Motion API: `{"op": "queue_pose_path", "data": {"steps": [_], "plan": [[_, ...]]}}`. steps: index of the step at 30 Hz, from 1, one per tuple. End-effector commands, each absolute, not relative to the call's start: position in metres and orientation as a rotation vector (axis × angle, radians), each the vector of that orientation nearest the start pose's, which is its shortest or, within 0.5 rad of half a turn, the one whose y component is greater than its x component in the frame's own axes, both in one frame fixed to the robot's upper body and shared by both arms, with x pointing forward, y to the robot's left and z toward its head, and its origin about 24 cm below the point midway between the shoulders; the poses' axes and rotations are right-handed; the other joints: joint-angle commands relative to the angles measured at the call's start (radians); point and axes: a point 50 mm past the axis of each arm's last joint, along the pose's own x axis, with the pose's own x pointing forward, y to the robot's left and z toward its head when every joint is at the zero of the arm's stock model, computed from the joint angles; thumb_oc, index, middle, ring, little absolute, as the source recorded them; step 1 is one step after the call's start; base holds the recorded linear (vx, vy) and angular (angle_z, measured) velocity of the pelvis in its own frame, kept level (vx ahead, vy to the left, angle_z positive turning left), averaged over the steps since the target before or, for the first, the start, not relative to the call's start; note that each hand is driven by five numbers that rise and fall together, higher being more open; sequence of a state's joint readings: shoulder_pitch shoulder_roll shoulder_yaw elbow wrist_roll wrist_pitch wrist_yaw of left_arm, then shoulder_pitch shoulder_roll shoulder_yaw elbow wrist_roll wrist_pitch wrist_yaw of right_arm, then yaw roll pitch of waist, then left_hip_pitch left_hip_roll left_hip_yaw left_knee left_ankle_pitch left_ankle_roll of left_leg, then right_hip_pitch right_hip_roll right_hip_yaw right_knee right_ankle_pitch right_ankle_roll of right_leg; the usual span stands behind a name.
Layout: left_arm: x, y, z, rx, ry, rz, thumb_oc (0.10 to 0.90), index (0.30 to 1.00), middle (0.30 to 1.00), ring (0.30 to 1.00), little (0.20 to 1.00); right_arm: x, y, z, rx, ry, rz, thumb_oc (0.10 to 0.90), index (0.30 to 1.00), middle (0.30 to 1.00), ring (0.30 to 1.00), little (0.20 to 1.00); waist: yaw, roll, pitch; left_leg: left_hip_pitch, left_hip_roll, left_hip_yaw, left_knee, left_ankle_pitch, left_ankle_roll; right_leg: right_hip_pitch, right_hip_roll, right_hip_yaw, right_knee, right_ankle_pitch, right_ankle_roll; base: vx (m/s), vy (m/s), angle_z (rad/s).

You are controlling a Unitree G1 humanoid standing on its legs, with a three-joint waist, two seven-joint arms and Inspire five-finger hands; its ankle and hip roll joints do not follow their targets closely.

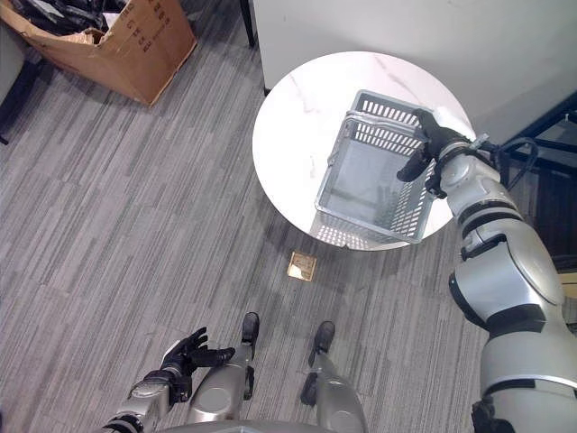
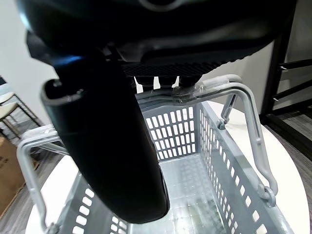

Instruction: Get the vegetables into the basket

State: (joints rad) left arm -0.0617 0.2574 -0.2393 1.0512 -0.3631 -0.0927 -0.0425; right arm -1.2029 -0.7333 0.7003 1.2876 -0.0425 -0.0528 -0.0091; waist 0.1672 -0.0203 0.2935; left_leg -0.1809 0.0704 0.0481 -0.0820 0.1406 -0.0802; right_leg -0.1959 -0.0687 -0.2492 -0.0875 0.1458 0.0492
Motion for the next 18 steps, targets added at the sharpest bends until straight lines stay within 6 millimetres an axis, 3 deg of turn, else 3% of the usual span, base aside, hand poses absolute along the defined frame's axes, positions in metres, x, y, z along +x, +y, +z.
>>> {"op": "queue_pose_path", "data": {"steps": [1,2,10,18], "plan": [[0.144,0.226,-0.139,0.110,0.955,0.021,0.900,1.000,1.000,1.000,1.000,0.406,-0.282,0.287,-1.093,-0.077,-0.328,0.590,0.566,0.566,0.566,0.566,0.016,-0.054,0.005,-0.001,-0.052,-0.019,-0.005,-0.029,0.014,0.027,-0.048,0.052,0.000,0.026,0.113,-0.01,0.003,0.11],[0.146,0.226,-0.138,0.108,0.947,0.023,0.900,1.000,1.000,1.000,1.000,0.407,-0.279,0.288,-1.074,-0.087,-0.328,0.400,0.300,0.300,0.300,0.300,0.018,-0.054,0.005,-0.004,-0.054,-0.020,-0.005,-0.029,0.014,0.023,-0.049,0.054,0.000,0.027,0.113,-0.01,0.003,0.08],[0.153,0.225,-0.137,0.106,0.942,0.031,0.900,1.000,1.000,1.000,1.000,0.410,-0.273,0.280,-1.085,-0.069,-0.308,0.400,0.300,0.300,0.300,0.300,0.018,-0.060,0.014,0.004,-0.055,-0.031,-0.005,-0.031,0.016,0.033,-0.053,0.045,0.000,0.030,0.114,-0.02,0.004,0.03],[0.147,0.231,-0.141,0.101,0.996,0.065,0.900,1.000,1.000,1.000,1.000,0.415,-0.244,0.250,-1.013,-0.112,-0.161,0.400,0.300,0.300,0.300,0.300,0.000,-0.096,-0.020,0.083,-0.042,-0.001,-0.005,-0.057,0.022,0.094,-0.044,0.065,0.000,0.016,0.102,0.01,-0.005,-0.04]]}}
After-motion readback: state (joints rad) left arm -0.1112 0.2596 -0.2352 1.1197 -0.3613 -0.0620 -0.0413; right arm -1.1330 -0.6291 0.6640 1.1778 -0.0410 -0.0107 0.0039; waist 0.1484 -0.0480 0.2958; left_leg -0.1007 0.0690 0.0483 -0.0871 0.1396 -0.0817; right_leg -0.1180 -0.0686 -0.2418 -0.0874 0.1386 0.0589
